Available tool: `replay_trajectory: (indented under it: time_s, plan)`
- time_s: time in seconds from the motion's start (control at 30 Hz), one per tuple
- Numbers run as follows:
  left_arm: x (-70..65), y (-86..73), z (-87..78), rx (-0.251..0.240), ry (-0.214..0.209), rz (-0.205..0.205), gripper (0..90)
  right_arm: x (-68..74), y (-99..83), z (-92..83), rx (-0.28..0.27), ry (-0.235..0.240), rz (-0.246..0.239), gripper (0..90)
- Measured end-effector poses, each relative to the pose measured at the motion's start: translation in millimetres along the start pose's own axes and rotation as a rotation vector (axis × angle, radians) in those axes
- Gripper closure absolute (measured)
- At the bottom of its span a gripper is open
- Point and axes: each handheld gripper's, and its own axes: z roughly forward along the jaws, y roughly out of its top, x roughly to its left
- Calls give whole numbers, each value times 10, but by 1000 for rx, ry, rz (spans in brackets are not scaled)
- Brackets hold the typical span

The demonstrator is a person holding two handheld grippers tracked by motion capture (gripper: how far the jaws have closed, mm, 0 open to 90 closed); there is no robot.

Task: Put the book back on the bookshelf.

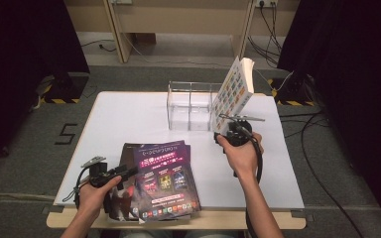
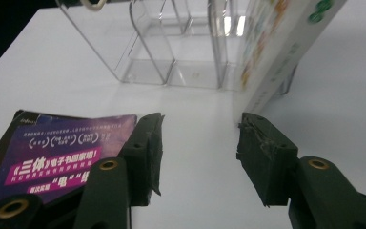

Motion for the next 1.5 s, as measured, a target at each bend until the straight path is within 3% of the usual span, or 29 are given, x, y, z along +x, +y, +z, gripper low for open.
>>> replay_trajectory:
  time_s: [0.57,0.8,0.97,1.5]
  plan:
    - [-25,59,131,26,25,3,301,219,-350,468,121,102,-20,506]
    - [-17,82,204,35,28,-13,302,348,-432,601,170,185,-25,529]
    - [-15,76,225,39,23,-15,305,415,-467,721,196,195,-53,528]
    - [-18,77,301,59,15,-12,344,534,-495,996,267,219,-67,515]
